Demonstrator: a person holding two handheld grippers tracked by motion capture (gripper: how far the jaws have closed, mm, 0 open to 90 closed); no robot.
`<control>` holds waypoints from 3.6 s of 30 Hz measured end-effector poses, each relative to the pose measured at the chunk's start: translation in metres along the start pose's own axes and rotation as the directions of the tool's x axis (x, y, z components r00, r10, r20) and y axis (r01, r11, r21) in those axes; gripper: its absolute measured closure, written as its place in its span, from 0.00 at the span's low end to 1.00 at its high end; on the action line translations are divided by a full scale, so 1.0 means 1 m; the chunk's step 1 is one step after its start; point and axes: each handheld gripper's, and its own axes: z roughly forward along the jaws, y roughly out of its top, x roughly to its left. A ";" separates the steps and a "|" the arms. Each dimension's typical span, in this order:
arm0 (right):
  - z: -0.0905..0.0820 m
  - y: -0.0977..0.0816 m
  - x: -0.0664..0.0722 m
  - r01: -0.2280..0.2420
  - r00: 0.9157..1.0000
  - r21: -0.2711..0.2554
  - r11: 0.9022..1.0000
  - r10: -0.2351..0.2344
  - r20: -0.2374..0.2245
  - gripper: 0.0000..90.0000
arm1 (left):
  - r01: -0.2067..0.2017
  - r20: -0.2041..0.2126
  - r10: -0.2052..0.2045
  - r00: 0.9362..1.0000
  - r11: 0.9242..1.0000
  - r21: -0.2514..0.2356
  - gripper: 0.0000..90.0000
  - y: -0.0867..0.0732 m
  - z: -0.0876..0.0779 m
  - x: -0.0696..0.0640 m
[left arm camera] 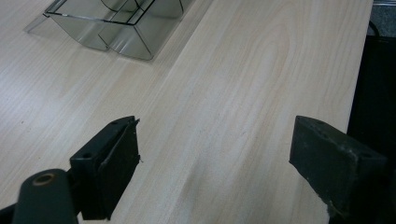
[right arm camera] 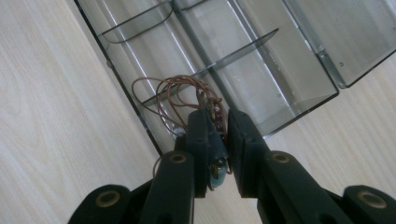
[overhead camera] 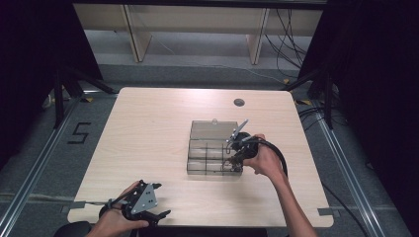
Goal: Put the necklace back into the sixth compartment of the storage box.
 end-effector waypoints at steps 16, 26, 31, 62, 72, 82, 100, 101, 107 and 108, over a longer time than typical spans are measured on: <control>0.024 0.005 0.001 0.012 0.999 0.055 0.998 -0.010 -0.047 0.89 | -0.009 -0.005 0.009 1.000 1.000 0.004 0.17 0.000 0.000 0.001; 0.031 0.007 0.000 -0.001 0.998 0.057 0.998 0.005 -0.068 0.89 | -0.012 -0.012 0.012 1.000 1.000 0.009 0.17 0.000 -0.001 0.000; 0.029 0.004 -0.003 -0.035 0.997 0.027 0.999 0.037 -0.073 0.84 | -0.011 -0.017 0.011 1.000 1.000 0.006 0.17 0.000 -0.001 0.000; -0.021 -0.050 0.011 -0.162 0.986 -0.172 0.972 0.150 -0.078 0.67 | -0.001 0.002 0.001 1.000 1.000 -0.009 0.17 0.000 -0.001 0.000; -0.021 -0.053 0.018 -0.194 0.979 -0.193 0.962 0.175 -0.108 0.54 | -0.019 -0.001 0.019 1.000 1.000 0.004 0.17 0.001 -0.002 0.001; -0.022 -0.057 0.022 -0.213 0.975 -0.211 0.954 0.192 -0.115 0.39 | -0.015 -0.003 0.015 1.000 1.000 0.005 0.17 0.001 -0.002 0.000; -0.017 -0.059 0.029 -0.204 0.977 -0.236 0.950 0.183 -0.107 0.24 | -0.016 -0.004 0.016 1.000 1.000 0.005 0.17 0.001 -0.002 0.001; -0.017 -0.059 0.030 -0.206 0.977 -0.231 0.951 0.186 -0.106 0.23 | -0.016 -0.005 0.016 1.000 1.000 0.006 0.17 0.001 -0.002 0.001; -0.016 -0.061 0.034 -0.252 0.966 -0.190 0.949 0.236 -0.103 0.19 | -0.005 0.002 0.005 1.000 1.000 -0.002 0.17 0.001 -0.002 0.000; -0.016 -0.061 0.034 -0.250 0.967 -0.191 0.949 0.234 -0.105 0.19 | -0.004 0.002 0.004 1.000 1.000 -0.001 0.17 0.001 -0.002 0.000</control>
